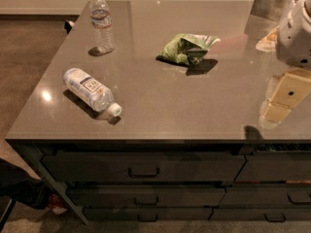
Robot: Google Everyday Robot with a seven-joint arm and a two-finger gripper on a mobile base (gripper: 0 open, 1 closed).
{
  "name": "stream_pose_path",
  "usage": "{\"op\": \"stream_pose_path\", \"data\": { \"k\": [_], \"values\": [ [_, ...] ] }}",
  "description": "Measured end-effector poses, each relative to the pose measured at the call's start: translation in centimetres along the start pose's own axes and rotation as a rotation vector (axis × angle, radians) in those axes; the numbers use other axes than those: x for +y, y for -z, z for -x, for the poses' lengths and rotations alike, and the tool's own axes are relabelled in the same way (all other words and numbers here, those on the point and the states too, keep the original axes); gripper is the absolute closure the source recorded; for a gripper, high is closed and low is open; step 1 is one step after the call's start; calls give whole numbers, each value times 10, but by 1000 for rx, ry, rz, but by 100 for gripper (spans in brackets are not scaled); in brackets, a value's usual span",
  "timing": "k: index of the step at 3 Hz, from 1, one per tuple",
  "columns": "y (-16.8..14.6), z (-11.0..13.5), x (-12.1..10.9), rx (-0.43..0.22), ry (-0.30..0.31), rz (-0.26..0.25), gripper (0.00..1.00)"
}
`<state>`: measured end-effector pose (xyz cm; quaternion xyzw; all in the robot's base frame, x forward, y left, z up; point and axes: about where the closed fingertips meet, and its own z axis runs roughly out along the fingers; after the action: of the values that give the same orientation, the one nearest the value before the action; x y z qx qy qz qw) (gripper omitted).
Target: Move green jalapeno chip bag near blue plastic bottle
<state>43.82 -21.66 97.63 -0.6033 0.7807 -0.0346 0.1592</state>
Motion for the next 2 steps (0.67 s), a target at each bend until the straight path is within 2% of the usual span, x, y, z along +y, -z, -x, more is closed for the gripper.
{"op": "stream_pose_path", "data": {
  "k": [1,2],
  "values": [
    [0,0,0,0,0,0,0],
    [-3,2,-12,-15,-26,-6,0]
  ]
}}
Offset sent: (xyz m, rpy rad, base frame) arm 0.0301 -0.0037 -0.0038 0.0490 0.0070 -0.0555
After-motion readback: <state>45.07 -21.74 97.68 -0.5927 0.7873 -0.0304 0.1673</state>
